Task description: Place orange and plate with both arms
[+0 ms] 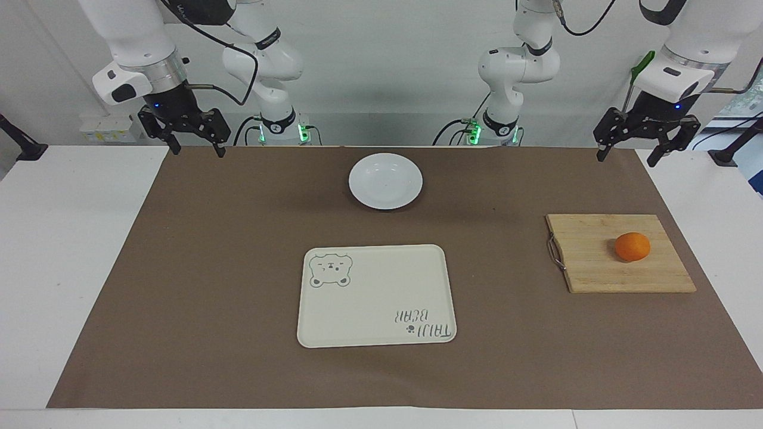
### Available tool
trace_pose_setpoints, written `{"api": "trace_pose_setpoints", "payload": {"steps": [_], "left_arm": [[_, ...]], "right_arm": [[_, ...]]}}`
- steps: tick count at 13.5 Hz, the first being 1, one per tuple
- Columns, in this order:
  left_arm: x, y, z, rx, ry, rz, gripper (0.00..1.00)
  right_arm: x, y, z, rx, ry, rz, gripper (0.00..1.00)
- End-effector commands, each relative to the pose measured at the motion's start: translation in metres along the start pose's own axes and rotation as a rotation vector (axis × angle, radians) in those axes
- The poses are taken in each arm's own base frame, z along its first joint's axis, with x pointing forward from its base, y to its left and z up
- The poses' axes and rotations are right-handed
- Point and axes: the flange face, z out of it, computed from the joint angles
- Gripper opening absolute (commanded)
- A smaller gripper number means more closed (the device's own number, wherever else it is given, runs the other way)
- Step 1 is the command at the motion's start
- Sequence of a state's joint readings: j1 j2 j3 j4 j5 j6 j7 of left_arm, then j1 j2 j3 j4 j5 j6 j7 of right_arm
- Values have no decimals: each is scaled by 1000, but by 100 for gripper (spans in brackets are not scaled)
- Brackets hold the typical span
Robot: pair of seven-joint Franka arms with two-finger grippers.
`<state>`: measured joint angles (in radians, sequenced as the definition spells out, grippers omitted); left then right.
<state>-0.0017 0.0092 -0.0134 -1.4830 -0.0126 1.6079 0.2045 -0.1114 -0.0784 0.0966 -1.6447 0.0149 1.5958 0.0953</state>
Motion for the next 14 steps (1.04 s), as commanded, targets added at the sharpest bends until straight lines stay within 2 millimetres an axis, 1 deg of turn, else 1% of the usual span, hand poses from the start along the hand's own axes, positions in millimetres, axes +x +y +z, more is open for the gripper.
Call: {"api": "trace_pose_setpoints", "payload": {"steps": [1, 4, 5, 6, 7, 9, 10, 11, 13, 14], "left_arm": [[12, -41, 26, -20, 32, 5, 100], [22, -83, 59, -10, 45, 0, 100], [26, -92, 70, -16, 57, -7, 100], [29, -102, 85, -16, 60, -8, 100], [32, -113, 106, -18, 50, -9, 100], [29, -119, 140, -26, 23, -19, 100], [24, -126, 151, -23, 26, -16, 100], [25, -129, 156, -15, 41, -8, 100], [29, -137, 182, -19, 30, -11, 100], [29, -143, 191, -17, 30, -9, 100]], "right_arm": [[1, 3, -2, 4, 7, 17, 100], [1, 9, -2, 0, 6, 28, 100], [1, 11, -2, 0, 4, 31, 100], [1, 11, -2, 0, 4, 30, 100], [1, 11, -1, 0, 3, 28, 100], [1, 11, -1, 0, 1, 25, 100], [1, 12, -2, 0, 1, 23, 100], [0, 12, -1, -1, -9, 25, 100], [-2, 11, -4, -3, -9, 25, 100], [0, 9, -5, 0, 3, 20, 100]]}}
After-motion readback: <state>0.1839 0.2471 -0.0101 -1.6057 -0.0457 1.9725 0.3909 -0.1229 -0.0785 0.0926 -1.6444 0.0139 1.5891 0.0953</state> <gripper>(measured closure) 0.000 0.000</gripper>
